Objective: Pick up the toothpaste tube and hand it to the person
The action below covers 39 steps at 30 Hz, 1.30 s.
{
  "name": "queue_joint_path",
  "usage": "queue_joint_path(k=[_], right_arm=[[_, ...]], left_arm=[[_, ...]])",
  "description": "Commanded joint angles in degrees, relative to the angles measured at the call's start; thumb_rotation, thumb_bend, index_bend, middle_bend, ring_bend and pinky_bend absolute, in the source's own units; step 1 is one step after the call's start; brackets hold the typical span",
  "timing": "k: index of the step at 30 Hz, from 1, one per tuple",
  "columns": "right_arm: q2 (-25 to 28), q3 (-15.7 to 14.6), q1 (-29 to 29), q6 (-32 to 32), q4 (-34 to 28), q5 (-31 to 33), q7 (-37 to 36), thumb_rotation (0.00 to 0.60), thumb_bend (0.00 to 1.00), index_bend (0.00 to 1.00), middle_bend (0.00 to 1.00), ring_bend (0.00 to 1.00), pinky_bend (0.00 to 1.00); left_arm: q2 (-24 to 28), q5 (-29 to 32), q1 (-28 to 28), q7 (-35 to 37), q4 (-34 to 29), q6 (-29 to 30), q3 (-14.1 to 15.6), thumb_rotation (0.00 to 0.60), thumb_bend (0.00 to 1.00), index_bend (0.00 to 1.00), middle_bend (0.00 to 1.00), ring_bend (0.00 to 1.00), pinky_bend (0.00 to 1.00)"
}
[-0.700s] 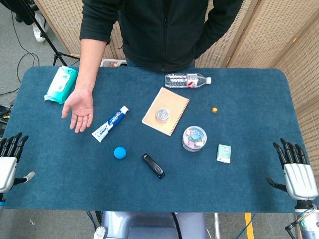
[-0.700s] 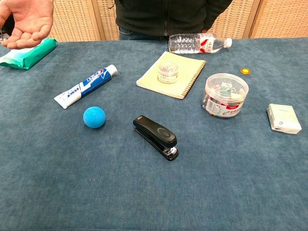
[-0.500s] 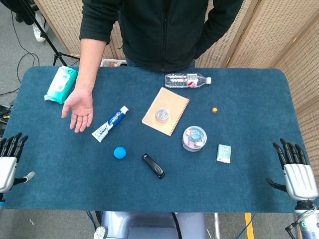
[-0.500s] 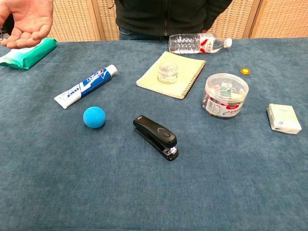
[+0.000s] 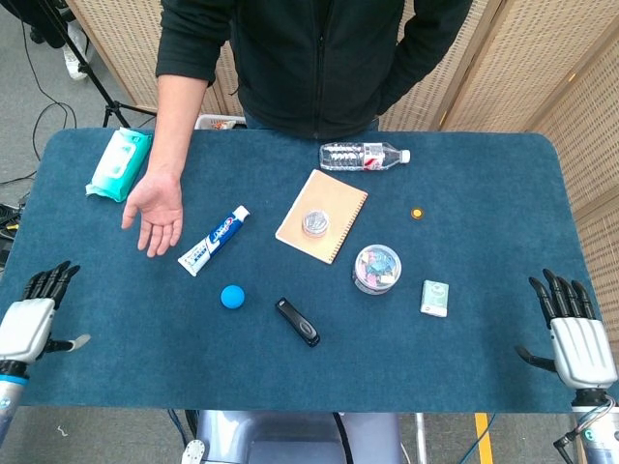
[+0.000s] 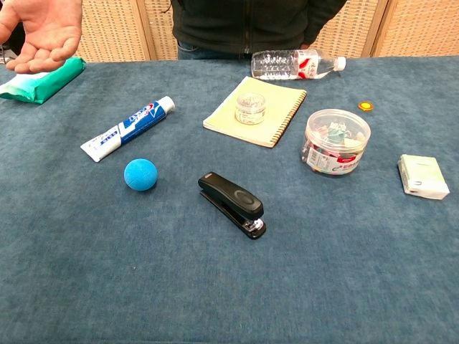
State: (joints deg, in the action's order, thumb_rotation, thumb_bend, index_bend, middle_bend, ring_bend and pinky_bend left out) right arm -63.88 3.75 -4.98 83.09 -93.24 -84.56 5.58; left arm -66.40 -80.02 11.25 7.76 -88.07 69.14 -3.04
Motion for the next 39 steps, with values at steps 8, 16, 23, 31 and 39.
queue_joint_path(k=[8,16,23,31,39], right_arm=[[0.2,0.4,-0.4,-1.4,0.4,1.7,-1.2,0.600,0.00,0.04,0.00,0.00,0.00],[-0.2,1.0,-1.0,-3.3,1.7,3.9,-1.5,0.600,0.00,0.04,0.00,0.00,0.00],[-0.5,0.9,-1.4,-4.3,2.3,4.6,-1.3,0.600,0.00,0.04,0.00,0.00,0.00],[-0.7,1.0,-1.6,-4.9,2.4,5.0,-1.4,0.600,0.00,0.04,0.00,0.00,0.00],[-0.5,1.0,-1.8,-5.5,2.7,5.5,-2.3,0.600,0.00,0.05,0.00,0.00,0.00]], left_arm=[[-11.3,16.3,14.0,-1.5,6.5,-17.4,-8.8,0.600,0.00,0.00,0.00,0.00,0.00],[-18.2,26.9,21.4,-15.8,8.2,-17.6,-12.2,0.600,0.00,0.00,0.00,0.00,0.00],[-25.9,32.9,26.7,-20.1,14.8,-18.0,-14.6,0.600,0.01,0.03,0.00,0.00,0.00],[-30.8,37.4,31.9,-24.3,19.7,-19.1,-16.5,0.600,0.09,0.04,0.00,0.00,0.00],[-36.6,42.1,35.9,-27.4,26.3,-20.4,-17.1,0.600,0.23,0.07,0.00,0.00,0.00]])
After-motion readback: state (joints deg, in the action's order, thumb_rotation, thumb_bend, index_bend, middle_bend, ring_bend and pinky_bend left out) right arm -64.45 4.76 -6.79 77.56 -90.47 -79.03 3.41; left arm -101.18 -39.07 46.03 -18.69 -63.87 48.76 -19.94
